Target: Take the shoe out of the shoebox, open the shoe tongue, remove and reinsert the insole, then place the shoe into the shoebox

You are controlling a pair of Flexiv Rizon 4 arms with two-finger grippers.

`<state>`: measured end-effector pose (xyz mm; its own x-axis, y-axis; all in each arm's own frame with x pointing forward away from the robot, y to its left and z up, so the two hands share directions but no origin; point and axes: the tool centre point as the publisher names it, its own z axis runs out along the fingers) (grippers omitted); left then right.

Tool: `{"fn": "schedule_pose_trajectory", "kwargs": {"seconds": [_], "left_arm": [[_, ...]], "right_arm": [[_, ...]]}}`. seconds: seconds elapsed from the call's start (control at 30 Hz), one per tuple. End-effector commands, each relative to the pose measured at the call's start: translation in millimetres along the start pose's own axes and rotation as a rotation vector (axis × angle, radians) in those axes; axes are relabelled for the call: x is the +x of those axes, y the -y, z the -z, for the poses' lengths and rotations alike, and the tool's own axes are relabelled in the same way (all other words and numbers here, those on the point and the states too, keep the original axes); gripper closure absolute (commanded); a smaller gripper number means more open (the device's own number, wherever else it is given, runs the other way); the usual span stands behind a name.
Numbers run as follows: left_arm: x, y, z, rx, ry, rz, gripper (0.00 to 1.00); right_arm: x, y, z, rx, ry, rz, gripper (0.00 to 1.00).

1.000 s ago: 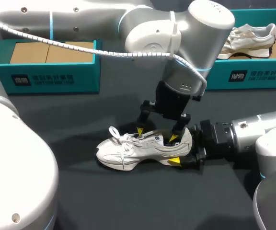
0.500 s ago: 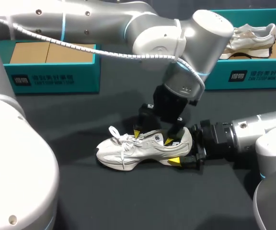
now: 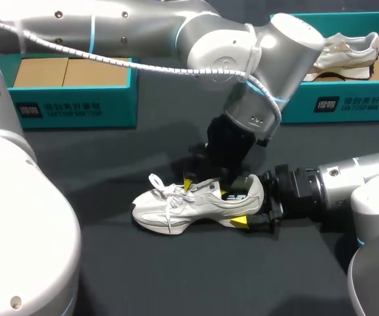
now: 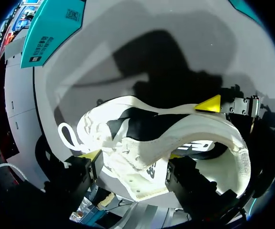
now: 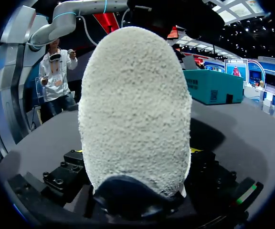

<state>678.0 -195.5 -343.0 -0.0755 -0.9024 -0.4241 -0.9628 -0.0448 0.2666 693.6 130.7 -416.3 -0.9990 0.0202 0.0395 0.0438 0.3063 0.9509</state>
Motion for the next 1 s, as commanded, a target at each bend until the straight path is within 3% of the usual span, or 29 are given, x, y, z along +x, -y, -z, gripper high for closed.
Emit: {"fn": "schedule_pose_trajectory", "kwargs": {"seconds": [0.03, 0.43, 0.5, 0.63, 0.7, 1.0], "left_arm": [[-3.0, -1, 1, 0.004, 0.000, 0.003, 0.43], [-13.0, -14, 10, 0.010, -0.008, -0.025, 0.64], [-14.7, -17, 11, 0.016, -0.008, -0.025, 0.75], [-19.3, -22, 12, 0.024, -0.006, -0.022, 0.85], [-23.0, -24, 14, 0.030, -0.012, -0.018, 0.99], [-51.8, -28, 9, 0.043, -0.097, 0.045, 1.00]], "right_arm": [[0.9, -0.5, -1, 0.005, 0.000, 0.000, 1.00], [0.9, -0.5, -1, 0.005, 0.000, 0.000, 1.00], [0.9, -0.5, -1, 0.005, 0.000, 0.000, 1.00], [0.9, -0.5, -1, 0.005, 0.000, 0.000, 1.00], [0.9, -0.5, -1, 0.005, 0.000, 0.000, 1.00], [0.9, -0.5, -1, 0.005, 0.000, 0.000, 1.00]]}}
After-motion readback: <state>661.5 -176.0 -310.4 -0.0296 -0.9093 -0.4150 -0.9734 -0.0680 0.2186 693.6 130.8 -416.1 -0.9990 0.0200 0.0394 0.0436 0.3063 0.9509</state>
